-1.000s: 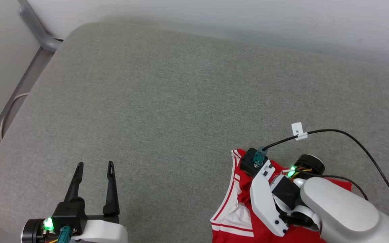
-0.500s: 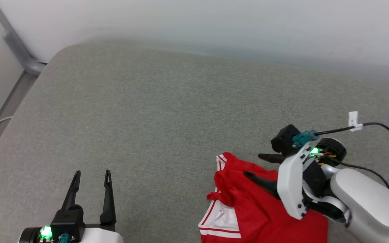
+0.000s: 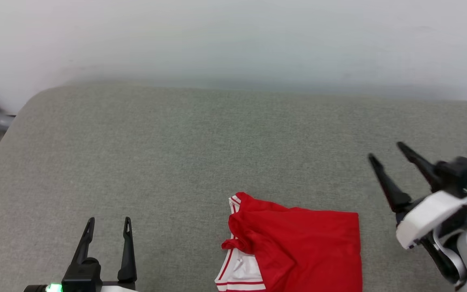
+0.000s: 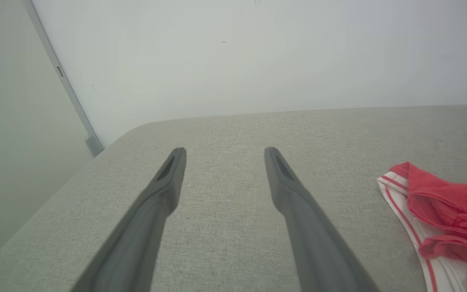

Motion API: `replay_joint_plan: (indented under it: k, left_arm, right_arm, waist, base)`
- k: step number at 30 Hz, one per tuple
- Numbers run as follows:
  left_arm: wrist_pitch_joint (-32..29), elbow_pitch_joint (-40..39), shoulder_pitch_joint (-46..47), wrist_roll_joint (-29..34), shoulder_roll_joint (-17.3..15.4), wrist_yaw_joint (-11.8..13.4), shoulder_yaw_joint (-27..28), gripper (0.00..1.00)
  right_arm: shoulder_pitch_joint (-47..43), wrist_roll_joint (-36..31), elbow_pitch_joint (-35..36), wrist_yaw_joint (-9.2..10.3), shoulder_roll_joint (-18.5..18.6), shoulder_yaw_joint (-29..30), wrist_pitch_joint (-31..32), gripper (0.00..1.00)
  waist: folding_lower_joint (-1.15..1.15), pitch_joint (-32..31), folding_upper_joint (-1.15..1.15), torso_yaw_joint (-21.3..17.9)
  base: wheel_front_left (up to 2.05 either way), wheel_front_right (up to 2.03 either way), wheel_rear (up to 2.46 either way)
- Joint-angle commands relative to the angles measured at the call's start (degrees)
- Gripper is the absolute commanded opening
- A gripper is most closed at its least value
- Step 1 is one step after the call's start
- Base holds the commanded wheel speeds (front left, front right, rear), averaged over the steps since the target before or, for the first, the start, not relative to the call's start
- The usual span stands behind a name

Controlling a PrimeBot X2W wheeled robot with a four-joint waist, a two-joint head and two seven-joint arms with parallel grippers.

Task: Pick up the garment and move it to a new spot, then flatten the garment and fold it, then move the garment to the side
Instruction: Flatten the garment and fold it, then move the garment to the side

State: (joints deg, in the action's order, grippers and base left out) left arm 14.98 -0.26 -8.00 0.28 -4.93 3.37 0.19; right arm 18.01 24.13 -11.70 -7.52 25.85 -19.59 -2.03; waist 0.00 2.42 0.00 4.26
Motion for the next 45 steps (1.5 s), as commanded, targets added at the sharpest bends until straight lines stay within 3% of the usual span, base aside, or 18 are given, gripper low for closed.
replay_joint_plan:
  k: [1,7,20,28,45]
  left_arm:
    - [0.3,-0.3,-0.7,0.2,-0.4,0.3,0.0,1.0]
    - [0.3,-0.6,-1.3,0.2,-0.7,0.7,-0.5,1.0]
    - [0.3,-1.1,-2.2,0.5,-1.2,0.8,-2.0,1.0]
    - [0.3,-0.8,-2.5,-0.2,-1.6,0.9,-2.4,1.0]
    - [0.3,-0.3,-2.5,-0.7,-2.0,1.5,-3.0,1.0]
  right_arm:
    - [-3.1,-1.9,0.8,0.06,-2.6,4.1,-2.3,1.0]
    - [-11.8,-8.0,6.2,0.07,-10.0,14.5,-7.8,1.0]
    - [-25.9,-14.6,16.8,0.06,-20.6,22.0,-10.9,1.0]
    - [-28.9,-14.6,17.5,0.06,-22.6,23.6,-11.2,1.0]
    - [-29.0,-14.9,16.6,0.06,-23.1,23.7,-10.4,1.0]
  waist:
    - [0.0,-0.8,0.0,-0.9]
    - [0.0,-1.7,0.0,-1.6]
    - [0.0,-2.9,0.0,-0.9]
    - [0.0,-3.2,0.0,-0.9]
    - [0.0,-3.3,0.0,-0.8]
  base:
    - [0.0,0.0,0.0]
    - [0.0,0.0,0.0]
    - [0.0,0.0,0.0]
    - [0.0,0.0,0.0]
    - [0.0,0.0,0.0]
